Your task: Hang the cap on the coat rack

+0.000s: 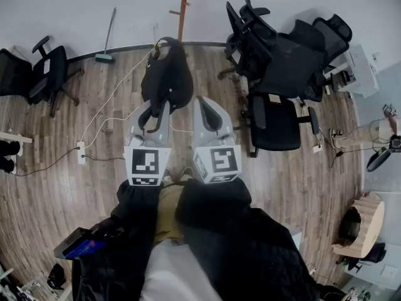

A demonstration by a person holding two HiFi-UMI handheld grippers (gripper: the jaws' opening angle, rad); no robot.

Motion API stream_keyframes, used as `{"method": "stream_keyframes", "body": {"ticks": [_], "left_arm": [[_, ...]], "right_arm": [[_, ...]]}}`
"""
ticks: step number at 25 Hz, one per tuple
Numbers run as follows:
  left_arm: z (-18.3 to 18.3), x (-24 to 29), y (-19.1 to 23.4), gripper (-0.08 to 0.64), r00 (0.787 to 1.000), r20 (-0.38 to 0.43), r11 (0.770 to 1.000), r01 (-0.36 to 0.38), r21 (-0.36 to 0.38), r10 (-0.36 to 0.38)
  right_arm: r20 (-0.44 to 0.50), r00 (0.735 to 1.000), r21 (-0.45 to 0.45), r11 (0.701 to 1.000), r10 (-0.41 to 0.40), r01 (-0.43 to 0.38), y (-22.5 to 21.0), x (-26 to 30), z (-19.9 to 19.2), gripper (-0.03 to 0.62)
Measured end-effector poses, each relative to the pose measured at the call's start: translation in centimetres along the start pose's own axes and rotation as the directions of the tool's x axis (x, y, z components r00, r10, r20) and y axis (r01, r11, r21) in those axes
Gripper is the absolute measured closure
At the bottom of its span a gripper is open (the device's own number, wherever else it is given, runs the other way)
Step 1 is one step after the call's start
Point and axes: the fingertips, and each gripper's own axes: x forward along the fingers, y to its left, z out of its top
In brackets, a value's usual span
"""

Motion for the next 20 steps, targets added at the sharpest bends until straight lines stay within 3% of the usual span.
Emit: {"method": "stream_keyframes", "body": {"ticks": [8, 16, 20], "left_arm": [[-0.8, -0.1, 0.7, 0.521, 1.0, -0.011, 1.0, -0.017, -0.012, 0.017], [-2.8, -1.1, 2.4, 0.518, 0.997, -0.036, 0.997, -0.074, -0.037, 0.072], [-3.6, -1.8, 3.9, 0.518, 0.996, -0.047, 0.995, -0.079, -0.056, 0.077]], "right_arm": [[-0.006, 1.0, -0.01, 1.0, 0.012, -0.013, 0.0, 0.3, -0.5, 0.598], [-0.057, 0.998, -0.002, 1.0, -0.028, 0.028, -2.2, -0.4, -2.8, 0.598], [-0.081, 0.996, -0.007, 0.999, -0.034, 0.033, -1.4, 0.2, -3.4, 0.597]]}}
